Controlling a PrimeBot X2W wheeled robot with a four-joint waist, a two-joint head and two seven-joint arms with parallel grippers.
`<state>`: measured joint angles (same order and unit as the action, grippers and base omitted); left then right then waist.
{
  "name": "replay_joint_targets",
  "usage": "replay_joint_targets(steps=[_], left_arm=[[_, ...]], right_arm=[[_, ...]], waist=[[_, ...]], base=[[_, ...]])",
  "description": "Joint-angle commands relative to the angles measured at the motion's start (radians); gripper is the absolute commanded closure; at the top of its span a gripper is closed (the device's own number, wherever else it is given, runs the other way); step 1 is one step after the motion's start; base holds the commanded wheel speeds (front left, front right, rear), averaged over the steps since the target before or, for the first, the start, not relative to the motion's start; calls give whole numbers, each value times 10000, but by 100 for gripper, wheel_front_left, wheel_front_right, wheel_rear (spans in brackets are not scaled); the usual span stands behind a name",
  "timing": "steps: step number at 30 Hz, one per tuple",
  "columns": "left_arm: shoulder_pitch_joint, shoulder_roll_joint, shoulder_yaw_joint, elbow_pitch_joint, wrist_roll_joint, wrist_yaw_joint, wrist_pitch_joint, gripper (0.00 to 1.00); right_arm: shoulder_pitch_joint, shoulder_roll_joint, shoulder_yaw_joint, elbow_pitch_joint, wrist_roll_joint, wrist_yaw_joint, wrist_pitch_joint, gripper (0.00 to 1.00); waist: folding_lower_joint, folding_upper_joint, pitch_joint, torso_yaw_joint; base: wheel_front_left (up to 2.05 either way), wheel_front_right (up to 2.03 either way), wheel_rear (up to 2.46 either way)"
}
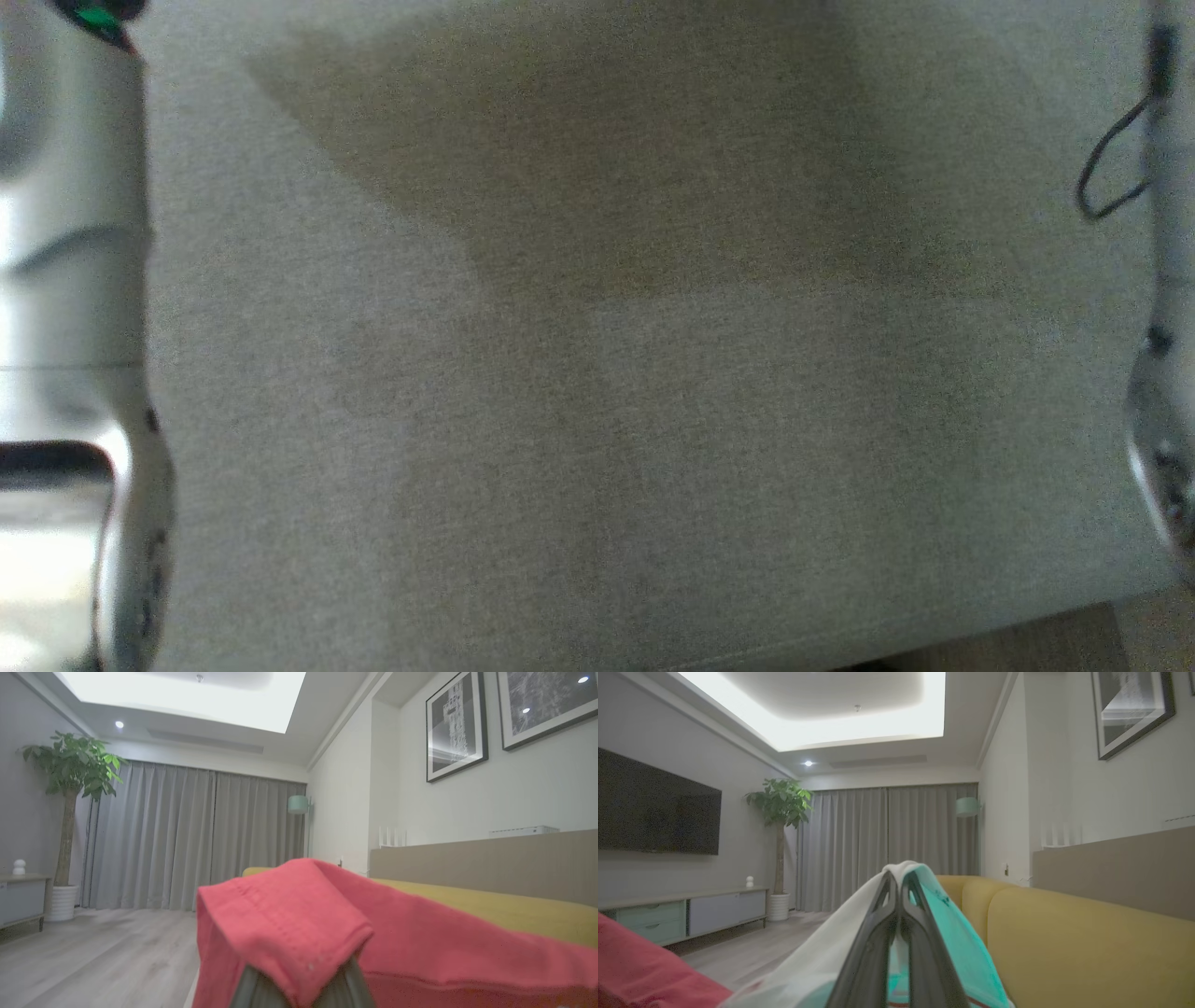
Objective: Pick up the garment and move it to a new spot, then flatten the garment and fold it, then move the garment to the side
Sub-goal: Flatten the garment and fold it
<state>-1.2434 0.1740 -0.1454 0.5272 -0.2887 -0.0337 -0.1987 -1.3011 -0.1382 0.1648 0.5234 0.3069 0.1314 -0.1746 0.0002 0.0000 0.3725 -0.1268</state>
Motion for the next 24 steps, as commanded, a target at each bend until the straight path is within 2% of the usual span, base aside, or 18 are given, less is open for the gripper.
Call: replay_joint_targets(steps=[1, 6, 10, 13, 17, 24], left_arm=[[118, 226, 178, 86, 57, 31, -219, 100], [1982, -129, 196, 506, -43, 9, -587, 100], [4293, -448, 430, -429, -140, 92, -623, 100], [6252, -652, 494, -1247, -77, 136, -626, 100], [8582, -862, 381, -1837, -61, 93, -628, 100], [11115, -945, 27, -2483, -4, 97, -629, 100]], right_arm=[[279, 145, 388, -34, 100, -7, -206, 100], [2320, -380, 1387, -151, 899, -7, -638, 100], [4463, -1184, 1714, -1009, 1400, -7, -760, 100], [6196, -1695, 1456, -1745, 1421, -7, -803, 100], [8718, -2009, 957, -2452, 1126, -7, -627, 100], [11802, -2297, 257, -3680, 879, -7, 1175, 100]], waist=[[-2, 0, 44, -75], [-2, 0, -84, -1], [-2, 0, -129, 183], [-2, 0, -294, 310], [-2, 0, -806, 507], [-2, 0, -1397, 609]], base=[[0, 0, 0], [0, 0, 0], [0, 0, 0], [0, 0, 0], [0, 0, 0], [0, 0, 0]])
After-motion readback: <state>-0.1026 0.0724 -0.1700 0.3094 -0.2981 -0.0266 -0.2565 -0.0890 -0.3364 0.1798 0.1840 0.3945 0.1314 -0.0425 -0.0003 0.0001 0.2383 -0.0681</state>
